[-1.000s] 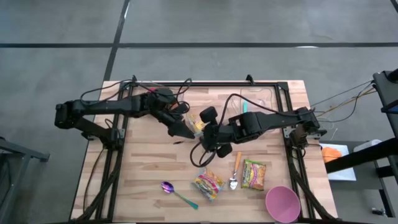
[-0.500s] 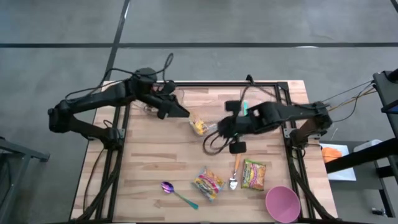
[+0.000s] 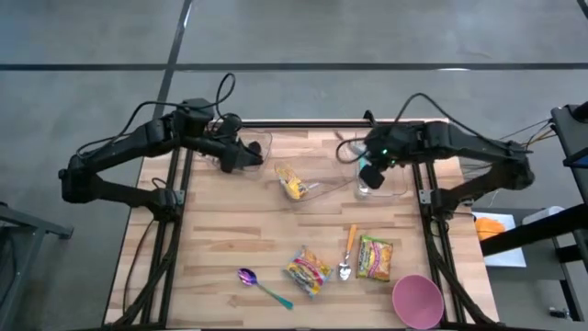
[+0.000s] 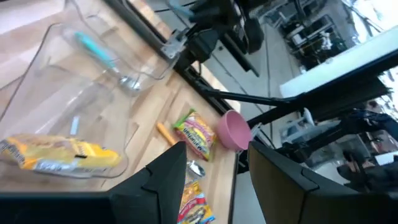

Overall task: Pick & Place Food Item
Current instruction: Put the light blue spoon into the right transparent bin

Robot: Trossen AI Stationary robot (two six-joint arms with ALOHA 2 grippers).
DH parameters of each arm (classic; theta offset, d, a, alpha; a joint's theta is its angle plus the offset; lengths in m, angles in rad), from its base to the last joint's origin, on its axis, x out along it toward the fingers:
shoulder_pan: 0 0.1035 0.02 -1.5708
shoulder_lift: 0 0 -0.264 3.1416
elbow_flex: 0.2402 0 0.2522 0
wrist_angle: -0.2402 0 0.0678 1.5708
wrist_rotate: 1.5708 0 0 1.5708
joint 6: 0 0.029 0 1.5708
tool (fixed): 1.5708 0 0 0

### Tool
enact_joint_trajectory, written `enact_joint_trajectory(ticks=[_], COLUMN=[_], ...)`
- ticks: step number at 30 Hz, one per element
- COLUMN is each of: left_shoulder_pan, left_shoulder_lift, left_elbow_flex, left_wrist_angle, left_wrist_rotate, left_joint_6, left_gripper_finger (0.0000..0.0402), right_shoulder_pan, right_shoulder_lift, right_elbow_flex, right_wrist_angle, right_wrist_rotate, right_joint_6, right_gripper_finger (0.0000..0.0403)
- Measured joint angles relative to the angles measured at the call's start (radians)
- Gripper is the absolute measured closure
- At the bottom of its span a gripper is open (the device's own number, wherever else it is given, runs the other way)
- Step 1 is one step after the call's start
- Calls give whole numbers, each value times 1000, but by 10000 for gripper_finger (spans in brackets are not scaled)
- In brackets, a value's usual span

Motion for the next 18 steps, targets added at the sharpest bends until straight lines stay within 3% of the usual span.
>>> enact_joint_trajectory(ticks=[7, 13, 18], left_shoulder_pan=[0, 0, 0], left_shoulder_lift=[-9, -30, -37], left_elbow_flex=[0, 0, 0], left_wrist_angle=[-54, -66, -80], left_wrist_rotate=[-116, -252, -328], left_joint_6=[-20, 10, 34], left_gripper_finger=[223, 223, 223], right_shoulder_pan=[-155, -190, -192], right_shoulder_lift=[-183, -271, -279], right_elbow_flex=[-268, -497, -618], right_wrist_angle=[106, 269, 295], right_wrist_rotate=[-48, -108, -116], right_joint_6=[245, 428, 575], right_gripper_finger=[376, 376, 376])
